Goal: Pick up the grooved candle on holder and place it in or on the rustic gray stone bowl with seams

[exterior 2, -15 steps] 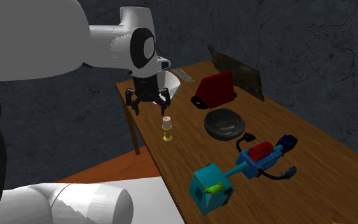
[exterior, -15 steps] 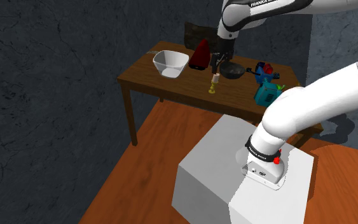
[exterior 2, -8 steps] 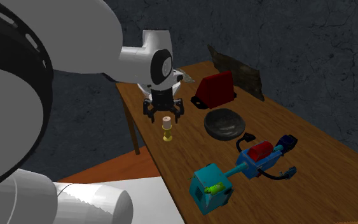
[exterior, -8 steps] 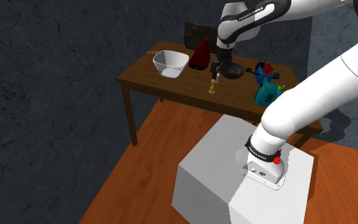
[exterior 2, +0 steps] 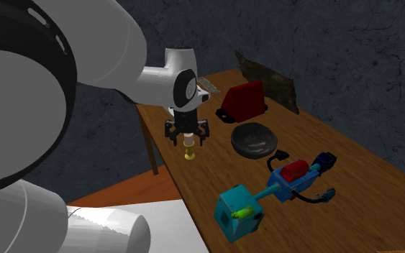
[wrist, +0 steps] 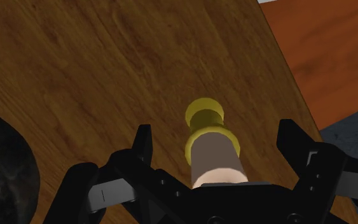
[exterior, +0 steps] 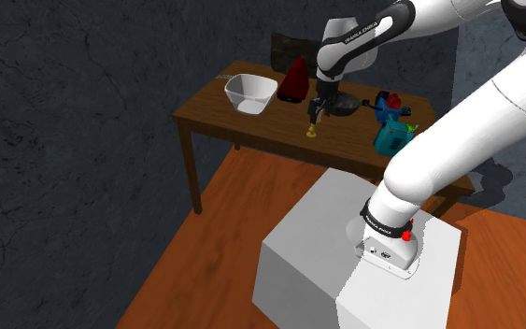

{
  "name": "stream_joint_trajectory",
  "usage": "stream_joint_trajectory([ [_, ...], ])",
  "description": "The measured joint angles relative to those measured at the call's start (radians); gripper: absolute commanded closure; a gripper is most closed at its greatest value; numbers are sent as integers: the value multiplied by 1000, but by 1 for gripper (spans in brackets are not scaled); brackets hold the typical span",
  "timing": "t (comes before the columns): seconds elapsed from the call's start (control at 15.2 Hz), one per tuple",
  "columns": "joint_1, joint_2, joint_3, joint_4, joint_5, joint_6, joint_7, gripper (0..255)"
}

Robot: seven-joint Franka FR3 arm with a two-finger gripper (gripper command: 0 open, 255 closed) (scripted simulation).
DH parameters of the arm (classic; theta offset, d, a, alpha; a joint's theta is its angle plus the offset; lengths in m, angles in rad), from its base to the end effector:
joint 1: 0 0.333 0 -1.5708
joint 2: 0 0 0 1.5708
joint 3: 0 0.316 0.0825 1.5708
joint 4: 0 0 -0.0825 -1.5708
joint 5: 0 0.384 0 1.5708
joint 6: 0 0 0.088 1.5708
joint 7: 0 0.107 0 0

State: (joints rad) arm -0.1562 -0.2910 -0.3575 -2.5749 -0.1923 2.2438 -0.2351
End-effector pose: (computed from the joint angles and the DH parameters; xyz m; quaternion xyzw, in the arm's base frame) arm 0.3625 -0.2065 0.3526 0.9970 -0.0689 -0.0321 0.0125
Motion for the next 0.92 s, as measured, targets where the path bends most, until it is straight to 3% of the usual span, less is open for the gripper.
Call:
stream_joint_trajectory([
  [0.33, 0, 3, -1, -2, 0, 5, -1, 0],
  [0.4, 0, 3, -1, -2, 0, 5, -1, 255],
  [0.92, 0, 2, -1, -2, 0, 5, 0, 255],
])
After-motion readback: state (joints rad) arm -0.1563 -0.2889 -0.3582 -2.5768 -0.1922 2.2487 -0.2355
